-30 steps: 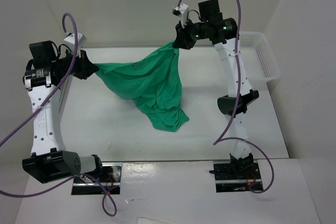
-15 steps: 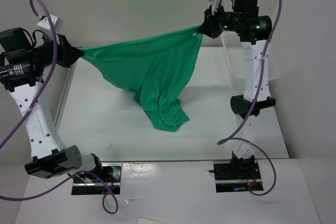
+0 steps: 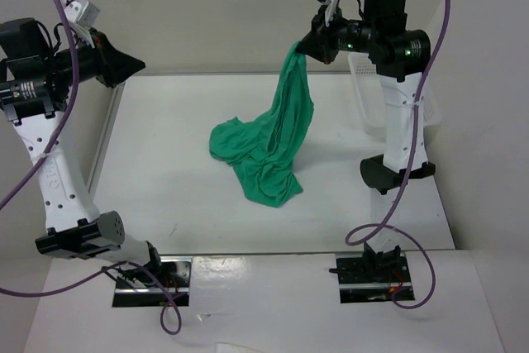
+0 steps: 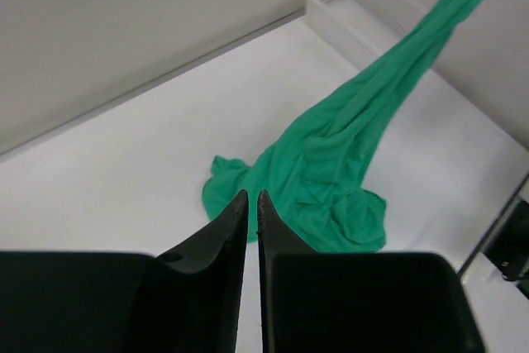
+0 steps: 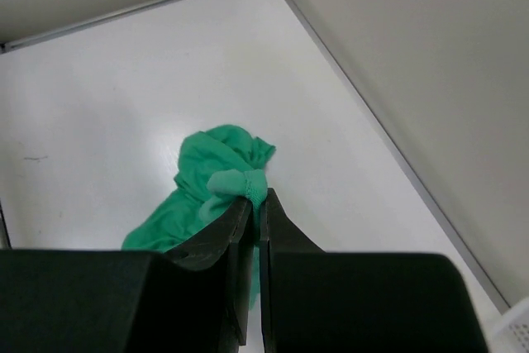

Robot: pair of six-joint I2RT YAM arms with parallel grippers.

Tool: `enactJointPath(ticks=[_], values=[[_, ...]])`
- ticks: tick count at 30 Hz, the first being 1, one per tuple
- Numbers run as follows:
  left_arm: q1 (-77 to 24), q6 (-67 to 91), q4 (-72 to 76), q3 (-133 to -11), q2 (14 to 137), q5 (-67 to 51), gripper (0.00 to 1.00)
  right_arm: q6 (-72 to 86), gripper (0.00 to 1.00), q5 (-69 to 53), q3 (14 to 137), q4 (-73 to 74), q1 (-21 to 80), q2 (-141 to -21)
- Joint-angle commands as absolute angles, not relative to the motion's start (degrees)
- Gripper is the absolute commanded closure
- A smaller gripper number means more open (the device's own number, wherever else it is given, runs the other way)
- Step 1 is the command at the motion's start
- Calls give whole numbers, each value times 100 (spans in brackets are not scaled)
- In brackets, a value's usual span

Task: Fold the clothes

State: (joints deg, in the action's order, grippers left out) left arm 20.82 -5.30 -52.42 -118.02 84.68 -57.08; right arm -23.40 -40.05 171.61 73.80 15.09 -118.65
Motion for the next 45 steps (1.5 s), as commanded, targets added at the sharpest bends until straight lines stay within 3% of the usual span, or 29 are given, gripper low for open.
enactJointPath(ticks=[1, 3, 4, 6, 8, 12, 27, 45], values=[[1811, -80, -5089, -12227, 8323, -6493, 85, -2232, 91, -4043, 17289, 6882, 1757, -11303], [1557, -9, -4705, -11310, 8201, -6679, 81, -2232, 91, -4043, 17131, 6951, 1758, -11303], [1434, -9, -4528, -10868, 8148, -6680, 72, -2232, 91, -4043, 16991, 7030, 1758, -11303], [996, -165, -4325, -9728, 8147, -6443, 67, -2232, 91, -4096, 16919, 7214, 1758, -11408], [643, -586, -4324, -9135, 8314, -6197, 51, -2303, 91, -4096, 16849, 7330, 1758, -11540], [-252, -1062, -4096, -8184, 8901, -6073, 36, -2373, 91, -3973, 16849, 7436, 1758, -11794], [-940, -1179, -3033, -7428, 10616, -6635, 24, -2320, 91, -3973, 17059, 7436, 1705, -12181], [-1767, 991, -555, -6706, 10679, -6232, 24, -2215, 91, -4201, 17332, 7436, 1292, -12410]])
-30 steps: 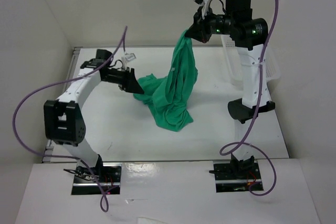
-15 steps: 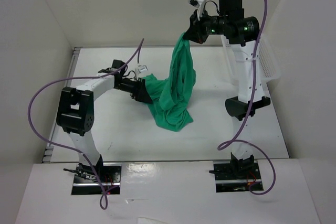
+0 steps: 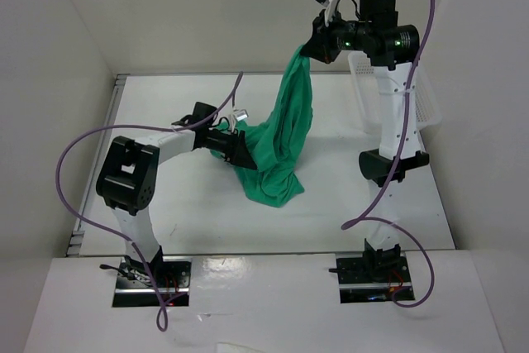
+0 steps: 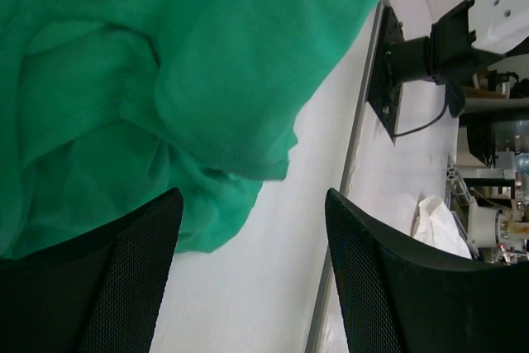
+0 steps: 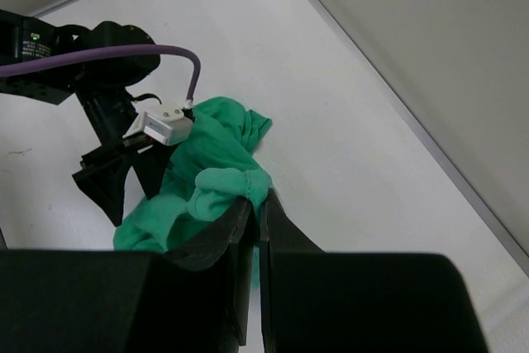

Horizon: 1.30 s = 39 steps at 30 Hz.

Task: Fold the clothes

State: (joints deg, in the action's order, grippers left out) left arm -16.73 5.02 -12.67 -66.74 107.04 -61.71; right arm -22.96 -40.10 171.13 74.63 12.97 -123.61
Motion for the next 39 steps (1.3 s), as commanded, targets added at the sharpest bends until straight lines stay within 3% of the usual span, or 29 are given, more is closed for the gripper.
enactJointPath(ticks=[1, 10, 20, 22, 24, 25, 26, 29, 33, 39], values=[[-1828, 1124, -327, -6706, 10679, -6231, 24, -2215, 91, -4201, 17332, 7436, 1292, -12410], [-2232, 1880, 202, -6767, 10837, -6056, 24, -2162, 91, -4201, 17385, 7436, 1292, -12463], [-2355, 1881, 202, -6768, 10907, -6117, 34, -2162, 91, -4253, 17438, 7436, 1239, -12463], [-2355, 1881, 202, -6768, 10907, -6117, 39, -2162, 91, -4254, 17438, 7436, 1239, -12463], [-2355, 1820, 202, -6768, 10968, -6117, 52, -2162, 91, -4254, 17438, 7436, 1239, -12463], [-2355, 1767, 106, -6863, 10969, -6117, 60, -2162, 91, -4254, 17438, 7436, 1239, -12463], [-2355, 1662, -34, -6925, 10969, -6178, 80, -2162, 91, -4254, 17438, 7436, 1239, -12463], [-2355, 1408, -428, -7250, 10917, -6240, 100, -2162, 91, -4254, 17385, 7436, 1239, -12515], [-2295, 872, -1220, -7926, 10600, -6363, 100, -2162, 91, -4201, 17333, 7436, 1107, -12647], [-1346, 694, -2231, -9455, 9950, -6513, 100, -2109, 91, -4262, 17332, 7436, 914, -12700]])
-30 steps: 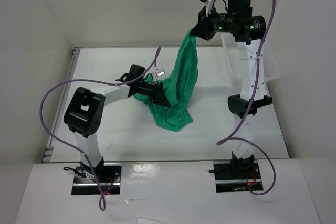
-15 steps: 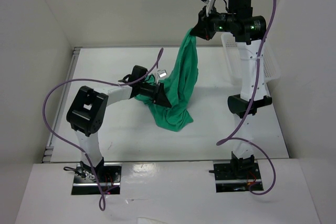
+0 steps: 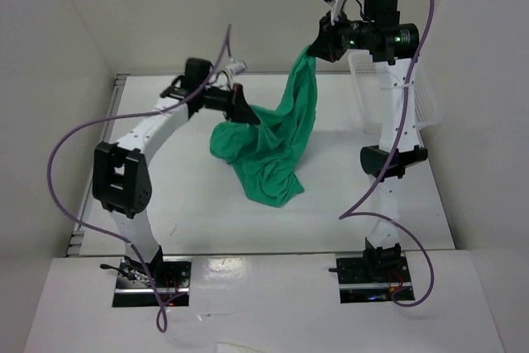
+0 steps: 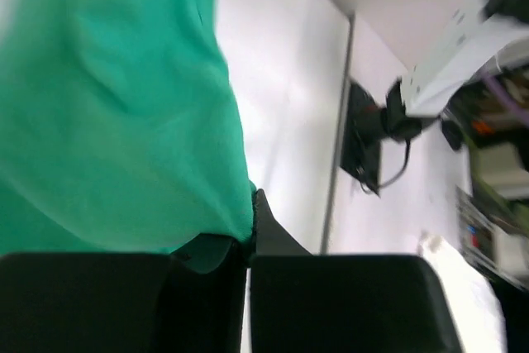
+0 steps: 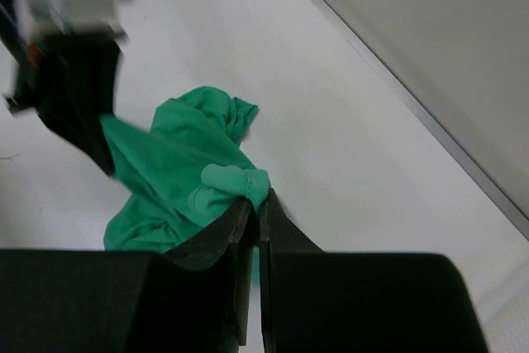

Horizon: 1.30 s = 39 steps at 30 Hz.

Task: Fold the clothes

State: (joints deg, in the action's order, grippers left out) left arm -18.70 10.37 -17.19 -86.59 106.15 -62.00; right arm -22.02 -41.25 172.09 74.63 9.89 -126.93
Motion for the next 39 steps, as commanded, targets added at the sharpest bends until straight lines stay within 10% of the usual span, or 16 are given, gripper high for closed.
enactJointPath(ticks=[1, 20, 39], values=[[-1214, 642, -2354, -9683, 9897, -6513, 100, -2109, 91, -4263, 17332, 7436, 914, -12700], [-97, 580, -4087, -14508, 9211, -6047, 100, -1819, 95, -2980, 16569, 5599, 1046, -9960], [264, 149, -4307, -15882, 8121, -5529, 100, -879, 96, -1934, 15636, 3990, 984, -8498]])
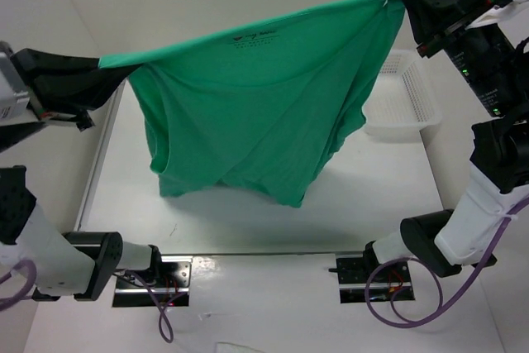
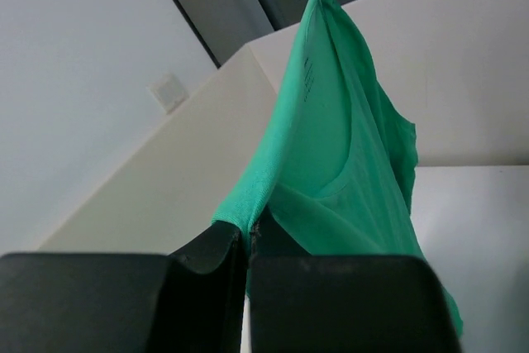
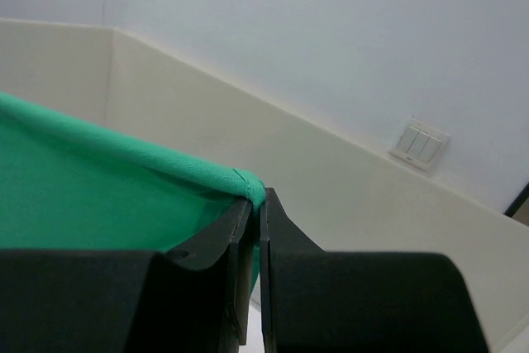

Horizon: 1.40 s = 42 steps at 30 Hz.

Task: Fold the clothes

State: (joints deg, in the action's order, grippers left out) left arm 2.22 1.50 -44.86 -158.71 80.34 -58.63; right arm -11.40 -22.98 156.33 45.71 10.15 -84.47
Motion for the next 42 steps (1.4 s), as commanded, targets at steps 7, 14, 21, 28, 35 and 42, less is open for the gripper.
enactJointPath(ticks=[7, 14, 21, 28, 35, 42], values=[[316, 254, -4254, -16075, 8261, -5222, 100, -703, 96, -1934, 15935, 3938, 984, -8718], [316, 360, -4184, -15496, 9104, -4825, 100, -765, 96, -1539, 15987, 3998, 984, -9684], [316, 194, -4473, -15591, 9861, -4772, 100, -817, 96, -1389, 16373, 4104, 984, -10713], [316, 254, -4474, -15899, 9660, -4772, 100, -756, 96, -1573, 16594, 4157, 984, -10556], [316, 255, -4351, -15610, 8878, -4842, 100, -703, 96, -1819, 16059, 4087, 984, -9590], [316, 255, -4114, -14644, 7700, -4957, 100, -703, 96, -1819, 15092, 3903, 984, -8456]])
